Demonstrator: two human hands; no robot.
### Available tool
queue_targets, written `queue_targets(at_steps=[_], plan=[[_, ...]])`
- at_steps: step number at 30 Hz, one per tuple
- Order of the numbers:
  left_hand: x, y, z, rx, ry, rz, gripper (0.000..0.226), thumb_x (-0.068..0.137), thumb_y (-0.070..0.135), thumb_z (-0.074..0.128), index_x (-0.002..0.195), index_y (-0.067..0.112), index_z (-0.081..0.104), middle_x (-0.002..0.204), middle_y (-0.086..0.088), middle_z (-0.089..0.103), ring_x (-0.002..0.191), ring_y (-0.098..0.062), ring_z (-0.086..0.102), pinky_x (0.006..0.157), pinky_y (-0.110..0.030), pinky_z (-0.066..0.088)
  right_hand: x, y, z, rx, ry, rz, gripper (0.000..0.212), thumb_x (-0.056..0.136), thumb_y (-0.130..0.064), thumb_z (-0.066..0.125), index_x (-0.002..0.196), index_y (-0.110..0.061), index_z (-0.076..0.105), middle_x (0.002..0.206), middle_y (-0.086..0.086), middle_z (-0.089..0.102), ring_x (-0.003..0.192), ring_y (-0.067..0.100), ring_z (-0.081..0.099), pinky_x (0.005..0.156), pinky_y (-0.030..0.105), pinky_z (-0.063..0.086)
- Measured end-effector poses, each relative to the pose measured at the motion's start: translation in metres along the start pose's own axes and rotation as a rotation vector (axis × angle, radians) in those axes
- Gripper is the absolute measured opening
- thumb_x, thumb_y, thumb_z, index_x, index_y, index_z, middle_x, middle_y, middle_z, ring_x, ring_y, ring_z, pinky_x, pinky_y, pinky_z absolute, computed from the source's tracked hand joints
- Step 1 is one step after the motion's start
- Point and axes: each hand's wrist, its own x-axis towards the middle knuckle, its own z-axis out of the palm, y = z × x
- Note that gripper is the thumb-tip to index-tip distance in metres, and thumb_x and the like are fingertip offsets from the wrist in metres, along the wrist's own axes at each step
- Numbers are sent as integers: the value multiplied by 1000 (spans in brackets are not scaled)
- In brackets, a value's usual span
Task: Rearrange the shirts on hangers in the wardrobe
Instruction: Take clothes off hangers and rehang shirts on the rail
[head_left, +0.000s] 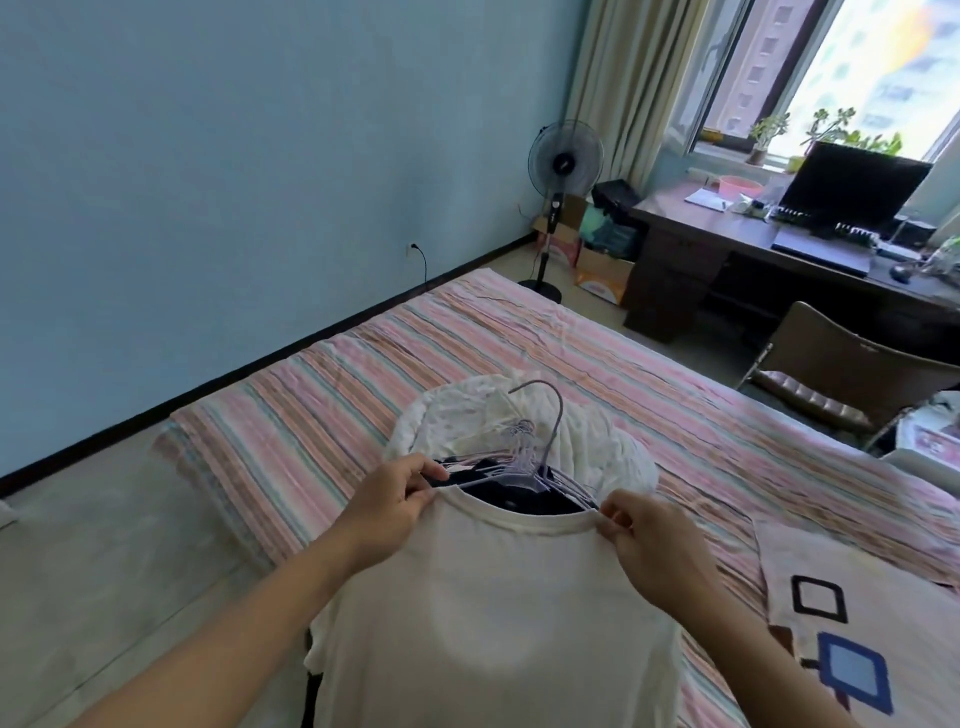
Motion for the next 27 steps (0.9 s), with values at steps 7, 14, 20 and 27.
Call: queue_targets(at_steps=[7,14,20,27], plan=[[121,-50,72,158,-2,-125,19,97,9,53,100,27,61,98,5,64,93,-16,60,76,-27,44,114,55,65,-3,-97,114,13,95,-24,59,83,-20,60,81,2,66,77,24,60,67,33,47],[192,-112,138,608,14,-251,56,85,20,49,140,24,41,143,-2,45,132,-24,40,107,-38,32,208,102,144,-16,-202,124,20,94,-10,52,75,-14,51,78,7,60,77,30,59,60,35,39],[215,-178,195,660,-310,-361,94,75,30,53,149,53,-1,164,3,-7,149,-37,1,112,-63,19,263,121,215,-78,-292,54,19,90,-3,48,82,-21,45,85,5,59,89,30,60,67,36,40],[253,-232,233,603,-481,-459,104,72,48,65,148,56,-7,160,-4,-29,141,-44,-31,112,-71,11,270,150,281,-38,-162,83,29,84,-8,66,111,-18,58,100,7,69,93,34,66,68,40,50]])
